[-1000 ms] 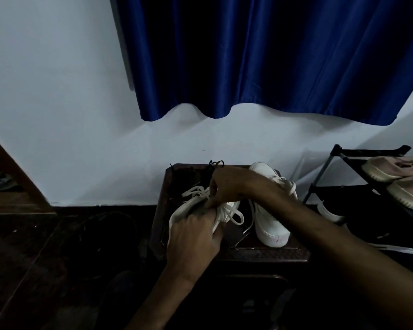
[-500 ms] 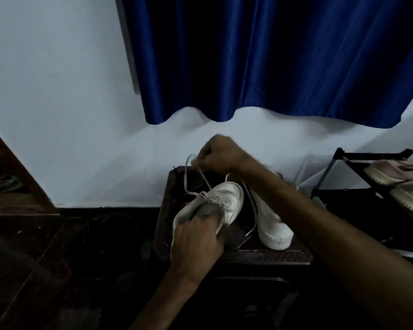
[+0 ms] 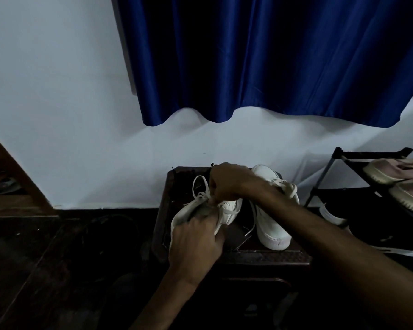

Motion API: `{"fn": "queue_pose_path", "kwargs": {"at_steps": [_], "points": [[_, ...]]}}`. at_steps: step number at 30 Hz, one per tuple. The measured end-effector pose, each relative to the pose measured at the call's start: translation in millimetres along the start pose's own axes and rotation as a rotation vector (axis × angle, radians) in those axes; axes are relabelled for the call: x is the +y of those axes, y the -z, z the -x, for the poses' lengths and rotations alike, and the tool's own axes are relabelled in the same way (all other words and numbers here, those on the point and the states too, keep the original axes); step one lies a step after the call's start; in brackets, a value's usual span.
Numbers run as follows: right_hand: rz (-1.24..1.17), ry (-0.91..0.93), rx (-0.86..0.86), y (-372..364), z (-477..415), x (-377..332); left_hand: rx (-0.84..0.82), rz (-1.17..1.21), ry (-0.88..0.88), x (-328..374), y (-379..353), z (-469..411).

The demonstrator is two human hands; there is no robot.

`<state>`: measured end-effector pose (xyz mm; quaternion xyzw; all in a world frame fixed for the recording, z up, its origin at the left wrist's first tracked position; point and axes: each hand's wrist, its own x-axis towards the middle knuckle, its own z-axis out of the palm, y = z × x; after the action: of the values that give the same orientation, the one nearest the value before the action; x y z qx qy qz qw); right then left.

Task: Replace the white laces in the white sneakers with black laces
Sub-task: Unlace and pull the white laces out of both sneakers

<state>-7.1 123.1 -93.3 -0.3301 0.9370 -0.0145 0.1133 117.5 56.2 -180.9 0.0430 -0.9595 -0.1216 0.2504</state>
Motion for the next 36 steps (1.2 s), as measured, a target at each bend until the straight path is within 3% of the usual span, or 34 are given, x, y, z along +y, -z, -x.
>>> {"fn": "queue_pose_path", "kwargs": {"at_steps": [3,5,13,19,21,25,27,32,36], "points": [[-0.383,0.001,0.292,14.4,-8.7,-1.9,0.038,-0.037,-0.025,2.1,3.9,-2.0],[-0.609,0.017,0.378,21.6,-16.2,1.1,0.047,-0.051,-0.046,2.8,6.7,-2.9],[-0.056,0.014,-0.176,5.2,8.8,8.7,0.008,0.003,-0.001,0.2,1.6,0.2],[0.163,0.008,-0.007,-2.0,7.5,-11.3,-0.019,0.038,-0.004,-0.1,0.9,1.3],[-0.009,-0.017,0.036,2.4,0.3,-4.7,0.003,0.036,-0.005,1.0,1.4,1.1],[-0.598,-0.104,0.243,21.8,-23.9,7.9,0.029,-0.006,-0.052,3.7,5.2,2.3],[-0.735,-0.122,0.323,27.2,-34.4,3.6,0.030,-0.022,-0.066,4.2,7.7,2.0],[-0.725,-0.105,0.295,10.5,-51.8,-16.3,-0.018,-0.021,-0.054,0.7,6.7,0.9],[-0.468,-0.076,0.256,-3.4,-34.8,-6.5,-0.002,0.152,0.009,-1.2,16.6,3.6]]}}
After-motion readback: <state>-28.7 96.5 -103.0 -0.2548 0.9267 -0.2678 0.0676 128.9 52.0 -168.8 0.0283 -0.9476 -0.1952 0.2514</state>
